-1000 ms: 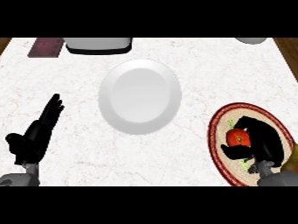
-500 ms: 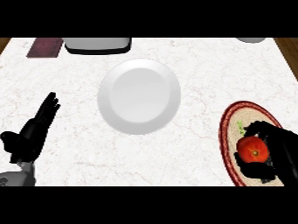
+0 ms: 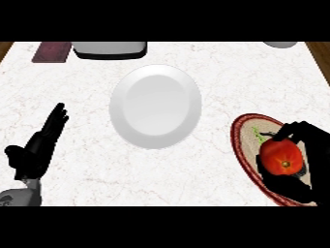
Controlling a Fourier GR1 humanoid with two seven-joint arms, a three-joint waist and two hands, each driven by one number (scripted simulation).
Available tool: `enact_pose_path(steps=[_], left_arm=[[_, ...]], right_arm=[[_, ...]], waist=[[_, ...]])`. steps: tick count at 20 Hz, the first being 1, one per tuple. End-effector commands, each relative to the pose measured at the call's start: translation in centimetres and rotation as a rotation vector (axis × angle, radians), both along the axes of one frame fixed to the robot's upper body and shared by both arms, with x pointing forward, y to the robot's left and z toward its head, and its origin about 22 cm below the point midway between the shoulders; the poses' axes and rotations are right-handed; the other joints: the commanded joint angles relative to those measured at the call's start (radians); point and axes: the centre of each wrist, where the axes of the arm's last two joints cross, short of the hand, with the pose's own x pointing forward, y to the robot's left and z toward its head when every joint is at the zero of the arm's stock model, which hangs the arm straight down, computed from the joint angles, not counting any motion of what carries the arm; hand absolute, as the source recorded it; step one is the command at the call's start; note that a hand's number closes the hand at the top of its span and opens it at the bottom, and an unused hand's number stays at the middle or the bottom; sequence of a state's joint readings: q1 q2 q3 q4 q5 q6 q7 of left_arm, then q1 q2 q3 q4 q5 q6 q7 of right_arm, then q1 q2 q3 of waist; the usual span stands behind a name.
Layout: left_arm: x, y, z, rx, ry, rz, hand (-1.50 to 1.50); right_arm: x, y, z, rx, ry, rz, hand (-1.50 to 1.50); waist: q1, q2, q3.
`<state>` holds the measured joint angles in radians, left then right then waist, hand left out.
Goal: Pick the tomato from the placemat and place it in the plate
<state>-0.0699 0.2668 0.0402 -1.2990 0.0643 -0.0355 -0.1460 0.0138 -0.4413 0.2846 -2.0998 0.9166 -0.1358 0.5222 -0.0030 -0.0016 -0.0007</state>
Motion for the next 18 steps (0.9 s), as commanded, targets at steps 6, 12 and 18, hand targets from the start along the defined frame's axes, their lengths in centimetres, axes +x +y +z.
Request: enact_pose_path(steps=[6, 12, 18], left_arm=[[0.8, -2.2, 0.8, -0.001, -0.012, -0.002, 0.0], [-0.2, -0.5, 0.0, -0.008, 0.005, -0.016, 0.0], [-0.6, -2.3, -0.6, -0.001, 0.004, -0.011, 0.0]], right_arm=[[2.6, 4.4, 5.8, 0.019, -0.046, 0.058, 1.5], [7.6, 11.3, 2.3, 0.042, 0.035, 0.154, 1.5], [10.9, 16.0, 1.8, 0.079, 0.073, 0.186, 1.5]], waist=[[0.008, 0.001, 0.0], [0.019, 0.004, 0.0], [0.021, 0.004, 0.0]])
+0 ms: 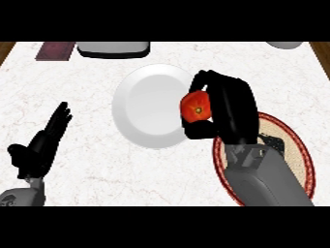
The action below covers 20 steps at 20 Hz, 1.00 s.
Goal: Pick the tomato from the placemat and place it in the plate
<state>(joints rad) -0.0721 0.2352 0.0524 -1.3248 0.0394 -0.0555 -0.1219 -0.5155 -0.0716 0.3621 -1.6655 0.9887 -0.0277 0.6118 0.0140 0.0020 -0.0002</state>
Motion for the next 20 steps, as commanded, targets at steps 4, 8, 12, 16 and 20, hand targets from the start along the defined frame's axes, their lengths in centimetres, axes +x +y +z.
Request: enact_pose_path(steps=[4, 8, 12, 16, 20], left_arm=[[-1.5, 0.6, 1.5, 0.009, -0.007, -0.013, 0.0], [0.1, -0.9, 0.3, 0.004, -0.02, -0.016, 0.0], [1.3, 0.6, 0.8, 0.014, -0.027, -0.018, 0.0], [0.8, -0.6, 1.3, 0.012, -0.029, -0.047, 0.0], [1.0, -0.7, -0.3, 0.001, -0.013, -0.028, 0.0]], right_arm=[[2.3, 6.2, -3.6, -0.01, 0.029, 0.017, 1.5], [6.3, 6.9, -3.8, 0.023, 0.039, 0.008, 1.5], [7.0, 6.6, -4.0, 0.219, 0.012, -0.073, 1.5], [8.3, 7.4, -6.7, 0.191, 0.078, -0.171, -1.5], [8.3, 8.0, -6.9, 0.265, 0.158, -0.167, -1.5]], waist=[[0.016, 0.0, 0.0], [0.014, 0.004, 0.0], [0.027, 0.009, 0.0], [0.048, 0.009, 0.0], [0.031, 0.007, 0.0]])
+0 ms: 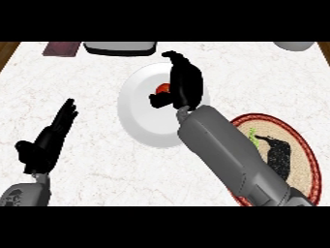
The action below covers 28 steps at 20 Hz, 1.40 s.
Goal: Pick the tomato from the placemat and place it in the plate
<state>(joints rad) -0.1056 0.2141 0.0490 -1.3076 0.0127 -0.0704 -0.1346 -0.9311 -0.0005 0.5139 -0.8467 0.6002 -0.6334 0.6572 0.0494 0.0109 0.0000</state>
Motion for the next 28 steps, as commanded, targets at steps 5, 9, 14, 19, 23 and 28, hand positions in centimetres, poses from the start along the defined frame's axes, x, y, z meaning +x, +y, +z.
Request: enact_pose_path(steps=[5, 9, 14, 19, 23, 28], left_arm=[[1.3, -0.7, 1.0, 0.002, -0.014, -0.005, 0.0], [-1.2, 2.0, -0.6, 0.0, 0.014, 0.036, 0.0], [-1.1, 1.0, 0.3, -0.002, 0.016, 0.038, 0.0], [-1.1, 1.6, -0.4, 0.008, 0.02, 0.049, 0.0], [-1.5, 2.5, -0.8, 0.003, 0.017, 0.05, 0.0], [-1.6, 1.1, -0.2, 0.014, 0.008, 0.054, 0.0]], right_arm=[[1.0, -0.9, -1.1, 0.22, -0.11, -0.084, -1.5], [1.1, -2.5, 0.1, 0.415, -0.176, -0.135, -1.5], [-0.4, -7.3, -1.7, 0.592, -0.211, -0.109, -1.5], [-3.0, -15.0, -4.9, 0.611, -0.243, -0.042, -1.5], [-4.4, -19.9, -5.8, 0.587, -0.206, 0.005, -1.5], [-6.6, -23.4, -10.4, 0.58, -0.198, 0.051, -1.5]], waist=[[0.003, 0.004, 0.001], [-0.026, -0.002, 0.001], [-0.04, -0.006, 0.002], [-0.056, -0.008, 0.002], [-0.055, -0.01, 0.0], [-0.048, -0.009, 0.001]])
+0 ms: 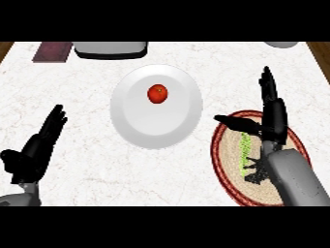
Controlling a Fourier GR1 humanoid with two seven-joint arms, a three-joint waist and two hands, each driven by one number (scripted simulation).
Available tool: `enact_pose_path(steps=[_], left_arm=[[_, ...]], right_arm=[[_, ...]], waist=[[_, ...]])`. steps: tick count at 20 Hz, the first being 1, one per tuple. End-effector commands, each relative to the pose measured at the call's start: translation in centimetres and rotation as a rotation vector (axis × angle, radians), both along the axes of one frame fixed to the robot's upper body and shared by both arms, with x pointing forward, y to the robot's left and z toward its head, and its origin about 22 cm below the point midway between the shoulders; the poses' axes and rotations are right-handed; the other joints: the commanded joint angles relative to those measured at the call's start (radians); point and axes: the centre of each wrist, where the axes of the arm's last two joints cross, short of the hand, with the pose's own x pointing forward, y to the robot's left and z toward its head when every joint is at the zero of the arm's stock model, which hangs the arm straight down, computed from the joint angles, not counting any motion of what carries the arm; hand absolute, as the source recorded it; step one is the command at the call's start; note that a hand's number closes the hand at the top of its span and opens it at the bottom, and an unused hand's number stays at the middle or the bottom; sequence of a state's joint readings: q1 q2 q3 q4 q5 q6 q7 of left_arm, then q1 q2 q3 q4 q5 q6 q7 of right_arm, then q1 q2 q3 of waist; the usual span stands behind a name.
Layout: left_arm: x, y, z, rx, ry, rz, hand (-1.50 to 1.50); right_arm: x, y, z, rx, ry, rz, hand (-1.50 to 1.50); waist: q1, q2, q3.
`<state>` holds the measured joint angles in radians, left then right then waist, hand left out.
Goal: Pick the tomato from the placemat and place it in the plate
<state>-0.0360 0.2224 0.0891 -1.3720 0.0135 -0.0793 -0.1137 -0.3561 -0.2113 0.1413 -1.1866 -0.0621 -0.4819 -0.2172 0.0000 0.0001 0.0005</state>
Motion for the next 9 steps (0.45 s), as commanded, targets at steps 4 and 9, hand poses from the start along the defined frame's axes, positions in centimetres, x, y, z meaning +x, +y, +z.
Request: enact_pose_path(steps=[4, 9], left_arm=[[1.9, -0.6, 0.2, 0.015, -0.004, -0.005, 0.0], [0.5, 0.7, -0.9, 0.001, 0.015, -0.005, 0.0]], right_arm=[[-0.9, -3.0, -3.7, -0.042, 0.011, 0.045, -1.5], [-1.9, -7.3, -3.7, -0.072, -0.021, 0.015, -1.5]], waist=[[0.002, 0.001, 0.0], [0.001, 0.0, 0.0]])
